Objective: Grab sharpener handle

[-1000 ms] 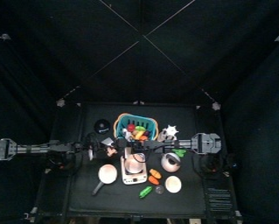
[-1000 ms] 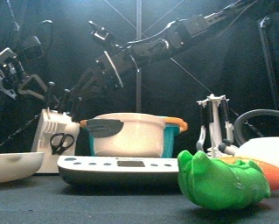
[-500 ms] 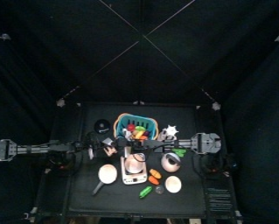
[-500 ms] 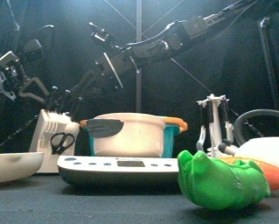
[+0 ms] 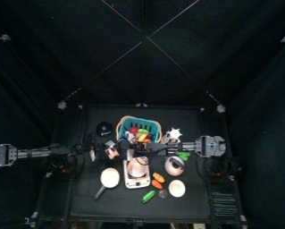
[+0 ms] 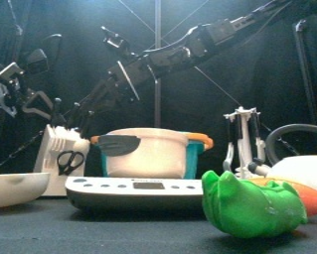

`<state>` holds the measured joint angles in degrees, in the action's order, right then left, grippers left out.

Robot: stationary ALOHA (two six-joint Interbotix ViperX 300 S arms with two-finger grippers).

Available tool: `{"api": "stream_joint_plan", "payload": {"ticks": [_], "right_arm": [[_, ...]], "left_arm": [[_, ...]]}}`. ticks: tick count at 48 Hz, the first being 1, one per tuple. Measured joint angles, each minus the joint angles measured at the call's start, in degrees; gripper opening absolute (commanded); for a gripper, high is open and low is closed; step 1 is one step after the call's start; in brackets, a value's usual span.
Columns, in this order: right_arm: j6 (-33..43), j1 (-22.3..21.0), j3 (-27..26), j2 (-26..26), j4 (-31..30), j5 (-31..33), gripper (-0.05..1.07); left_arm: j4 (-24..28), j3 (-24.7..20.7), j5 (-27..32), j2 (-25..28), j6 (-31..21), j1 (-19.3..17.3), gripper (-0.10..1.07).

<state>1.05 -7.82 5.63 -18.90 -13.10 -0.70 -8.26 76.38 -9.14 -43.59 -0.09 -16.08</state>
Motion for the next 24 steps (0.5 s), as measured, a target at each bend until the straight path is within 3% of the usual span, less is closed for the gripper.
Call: {"api": "stream_joint_plan", "payload": {"ticks": [24], "right_arm": [[0.0,0.3,-0.3,0.0,0.0,0.1,0.56]], "left_arm": [[0.0,0.0,0.1,0.0,0.0,0.0,0.12]]}}
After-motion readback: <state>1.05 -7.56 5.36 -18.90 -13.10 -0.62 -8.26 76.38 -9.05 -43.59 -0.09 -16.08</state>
